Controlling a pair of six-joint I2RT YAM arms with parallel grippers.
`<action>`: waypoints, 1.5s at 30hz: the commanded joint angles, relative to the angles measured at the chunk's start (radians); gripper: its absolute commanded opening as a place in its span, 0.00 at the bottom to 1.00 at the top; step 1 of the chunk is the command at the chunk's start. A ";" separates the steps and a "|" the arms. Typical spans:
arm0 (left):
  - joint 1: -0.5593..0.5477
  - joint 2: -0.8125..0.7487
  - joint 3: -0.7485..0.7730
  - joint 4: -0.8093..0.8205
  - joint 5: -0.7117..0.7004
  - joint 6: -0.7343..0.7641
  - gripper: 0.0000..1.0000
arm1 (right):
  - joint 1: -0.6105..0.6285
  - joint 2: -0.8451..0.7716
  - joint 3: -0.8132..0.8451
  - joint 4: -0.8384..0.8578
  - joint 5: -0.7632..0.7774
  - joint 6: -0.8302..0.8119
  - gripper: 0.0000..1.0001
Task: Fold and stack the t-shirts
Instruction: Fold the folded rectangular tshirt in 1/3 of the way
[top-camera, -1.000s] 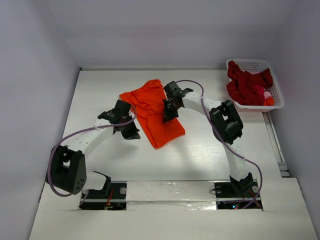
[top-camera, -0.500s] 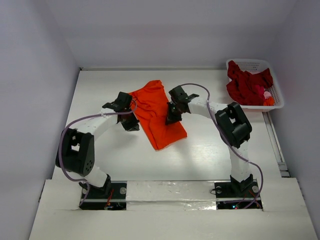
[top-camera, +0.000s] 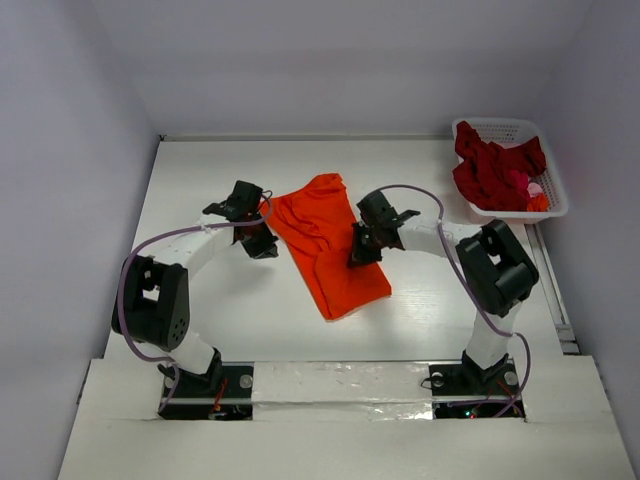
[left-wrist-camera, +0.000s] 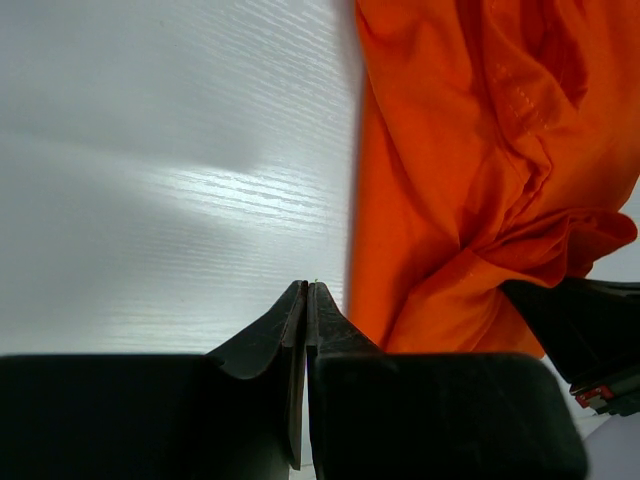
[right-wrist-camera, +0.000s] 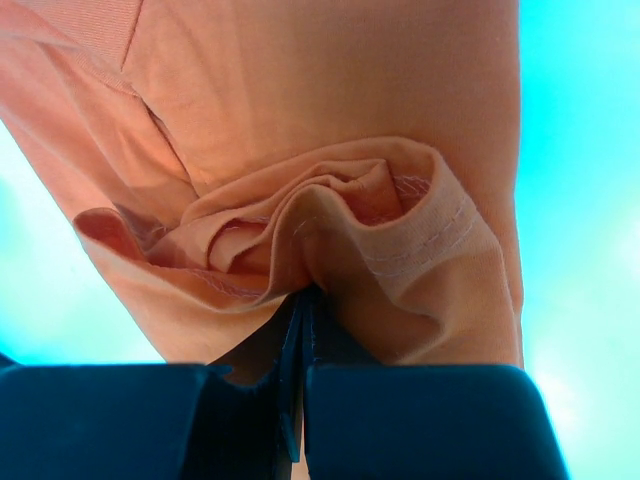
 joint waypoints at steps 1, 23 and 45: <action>0.006 -0.039 0.011 -0.009 0.003 0.010 0.00 | 0.006 -0.014 -0.105 -0.065 0.061 -0.018 0.00; 0.006 -0.094 -0.051 -0.006 -0.002 -0.004 0.00 | 0.269 -0.130 -0.143 -0.119 0.143 0.026 0.00; 0.006 -0.126 -0.075 -0.013 -0.020 -0.015 0.00 | 0.347 -0.075 -0.036 -0.163 0.184 -0.015 0.00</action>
